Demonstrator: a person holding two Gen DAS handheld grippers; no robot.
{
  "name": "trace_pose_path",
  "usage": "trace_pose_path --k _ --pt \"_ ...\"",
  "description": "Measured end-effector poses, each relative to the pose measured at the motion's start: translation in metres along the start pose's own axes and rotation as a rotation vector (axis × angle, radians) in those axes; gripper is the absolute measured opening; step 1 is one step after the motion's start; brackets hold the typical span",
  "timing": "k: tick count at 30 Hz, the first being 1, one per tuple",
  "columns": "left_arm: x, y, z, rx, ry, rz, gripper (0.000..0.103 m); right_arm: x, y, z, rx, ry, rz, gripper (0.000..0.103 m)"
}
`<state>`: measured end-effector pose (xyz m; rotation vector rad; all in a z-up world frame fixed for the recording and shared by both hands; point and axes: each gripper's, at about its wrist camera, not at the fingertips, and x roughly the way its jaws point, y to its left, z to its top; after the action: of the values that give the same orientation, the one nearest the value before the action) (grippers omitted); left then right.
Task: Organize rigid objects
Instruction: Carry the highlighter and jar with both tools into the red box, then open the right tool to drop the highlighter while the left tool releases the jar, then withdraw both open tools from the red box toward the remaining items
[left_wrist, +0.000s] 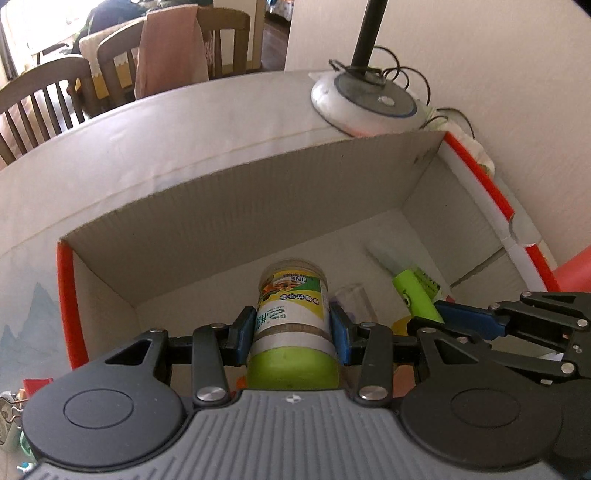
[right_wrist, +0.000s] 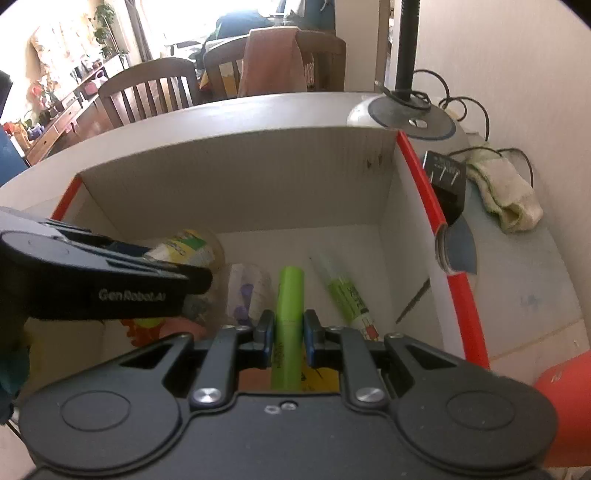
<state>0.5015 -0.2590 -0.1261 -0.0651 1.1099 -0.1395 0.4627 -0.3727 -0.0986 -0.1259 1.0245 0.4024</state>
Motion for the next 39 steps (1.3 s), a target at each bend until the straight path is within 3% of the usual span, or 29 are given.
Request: trace_pose_path --k 13,16,19,29,39 --pt "0.0 0.007 -0.004 -0.006 0.049 0.007 0.042 0.003 -0.003 -0.004 0.019 0.025 -0.008 0.021" --pt "-0.005 0.008 -0.007 -0.008 0.041 0.017 0.048 0.0 -0.002 -0.005 0.019 0.016 -0.011 0.024" --pt "-0.013 0.007 -0.008 -0.002 0.015 0.022 0.059 -0.004 -0.002 -0.007 0.022 0.01 -0.011 0.026" --pt "-0.046 0.008 -0.02 0.015 -0.063 -0.032 0.059 -0.028 0.003 -0.015 0.038 -0.029 -0.007 0.041" --pt "-0.102 0.021 -0.047 0.042 -0.176 -0.067 0.059 -0.072 0.032 -0.024 0.057 -0.109 0.004 0.055"
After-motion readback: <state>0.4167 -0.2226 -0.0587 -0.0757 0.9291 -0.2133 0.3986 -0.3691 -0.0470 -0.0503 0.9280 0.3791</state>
